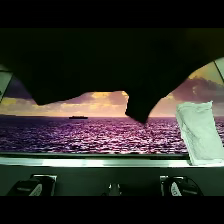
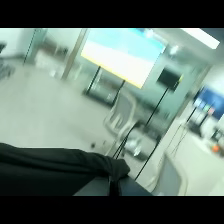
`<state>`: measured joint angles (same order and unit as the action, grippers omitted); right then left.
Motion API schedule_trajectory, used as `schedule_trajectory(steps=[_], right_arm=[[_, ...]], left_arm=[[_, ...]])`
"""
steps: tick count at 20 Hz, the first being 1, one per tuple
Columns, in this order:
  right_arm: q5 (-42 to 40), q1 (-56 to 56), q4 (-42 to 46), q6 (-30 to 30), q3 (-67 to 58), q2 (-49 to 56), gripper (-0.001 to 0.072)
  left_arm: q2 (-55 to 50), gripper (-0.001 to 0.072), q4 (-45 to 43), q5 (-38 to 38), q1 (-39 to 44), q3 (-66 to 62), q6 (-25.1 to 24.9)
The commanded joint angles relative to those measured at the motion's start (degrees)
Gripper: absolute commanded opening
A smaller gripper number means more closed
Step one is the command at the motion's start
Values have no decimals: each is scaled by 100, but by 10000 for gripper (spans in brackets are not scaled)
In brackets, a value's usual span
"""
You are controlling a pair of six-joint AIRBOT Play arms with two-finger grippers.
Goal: Fold the shirts.
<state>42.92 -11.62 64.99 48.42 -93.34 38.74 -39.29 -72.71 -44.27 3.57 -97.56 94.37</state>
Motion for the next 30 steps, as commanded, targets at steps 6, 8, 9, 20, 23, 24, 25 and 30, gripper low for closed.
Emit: schedule_trajectory(steps=[6, 8, 9, 20, 23, 24, 25, 30], right_arm=[[-129, -2, 125, 17, -17, -546, 18], [144, -2, 181, 48, -17, -433, 18], [501, -2, 256, 210, -17, -284, 18], [3233, 446, 417, 791, -11, 4846, 17], [2046, 745, 413, 793, -11, 5676, 17], [1609, 761, 376, 793, -11, 5796, 17], [1191, 758, 179, 796, -11, 5886, 17], [400, 758, 79, 789, -11, 6135, 17]], left_arm=[[260, 23, -389, 179, -15, -192, 105], [116, 23, -671, -256, -15, -190, 107], [-13, 23, -831, -555, -15, -188, 107], [-3888, 24, -1174, -1764, -79, 894, -284], [-4948, 24, -1150, -1768, -131, 785, -284], [-5215, 25, -1132, -1764, -162, 715, -284], [-5425, 25, -1134, -1744, -177, 634, -286], [-5921, 25, -1132, -1174, -170, 468, -286]])
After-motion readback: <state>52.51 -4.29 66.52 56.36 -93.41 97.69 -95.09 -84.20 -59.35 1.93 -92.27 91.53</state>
